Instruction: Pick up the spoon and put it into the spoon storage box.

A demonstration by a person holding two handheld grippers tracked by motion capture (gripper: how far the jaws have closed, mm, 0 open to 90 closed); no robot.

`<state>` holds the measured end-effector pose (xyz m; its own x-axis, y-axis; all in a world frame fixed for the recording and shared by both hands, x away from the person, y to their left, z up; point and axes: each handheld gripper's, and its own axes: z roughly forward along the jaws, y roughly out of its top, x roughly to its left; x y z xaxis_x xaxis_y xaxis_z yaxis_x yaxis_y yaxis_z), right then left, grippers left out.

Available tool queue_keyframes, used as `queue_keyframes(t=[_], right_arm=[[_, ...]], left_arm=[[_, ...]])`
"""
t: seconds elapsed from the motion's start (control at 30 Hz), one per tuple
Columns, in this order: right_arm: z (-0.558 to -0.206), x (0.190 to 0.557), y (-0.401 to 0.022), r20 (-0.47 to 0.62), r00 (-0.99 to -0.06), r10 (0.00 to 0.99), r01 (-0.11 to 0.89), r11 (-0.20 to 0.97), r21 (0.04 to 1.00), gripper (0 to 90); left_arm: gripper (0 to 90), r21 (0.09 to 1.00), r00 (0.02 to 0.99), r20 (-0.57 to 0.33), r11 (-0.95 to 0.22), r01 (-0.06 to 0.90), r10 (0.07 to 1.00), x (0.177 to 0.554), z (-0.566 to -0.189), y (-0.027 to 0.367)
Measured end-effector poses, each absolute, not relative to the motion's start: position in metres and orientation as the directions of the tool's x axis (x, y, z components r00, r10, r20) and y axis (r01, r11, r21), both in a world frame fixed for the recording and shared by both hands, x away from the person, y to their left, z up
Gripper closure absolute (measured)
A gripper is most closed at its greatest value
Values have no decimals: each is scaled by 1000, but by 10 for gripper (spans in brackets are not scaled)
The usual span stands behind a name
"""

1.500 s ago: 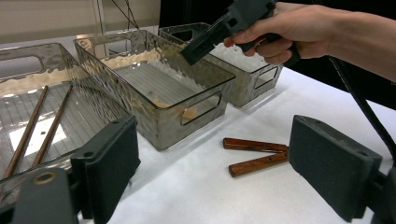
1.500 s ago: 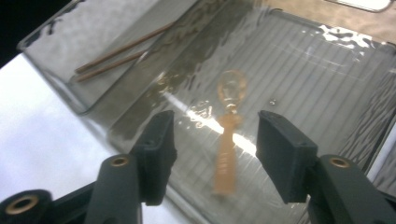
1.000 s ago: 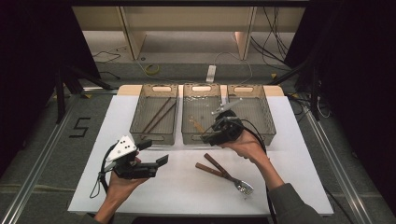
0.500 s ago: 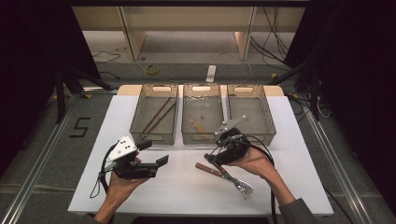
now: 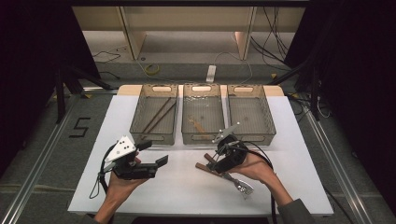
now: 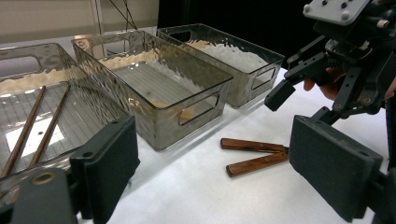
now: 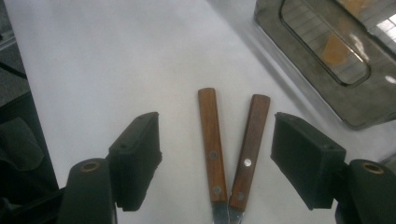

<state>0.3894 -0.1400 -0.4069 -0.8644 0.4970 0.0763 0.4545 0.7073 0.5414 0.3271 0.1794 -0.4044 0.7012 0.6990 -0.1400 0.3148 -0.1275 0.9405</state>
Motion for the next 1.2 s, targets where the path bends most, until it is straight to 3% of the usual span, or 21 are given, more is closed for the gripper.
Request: queue_keyframes(t=[1.2], right_arm=[[-433,389,-131,62,-886,460,442,794,417,364]], left_arm=[[155,939,699,-139,-132,319,701,328,-405,178]])
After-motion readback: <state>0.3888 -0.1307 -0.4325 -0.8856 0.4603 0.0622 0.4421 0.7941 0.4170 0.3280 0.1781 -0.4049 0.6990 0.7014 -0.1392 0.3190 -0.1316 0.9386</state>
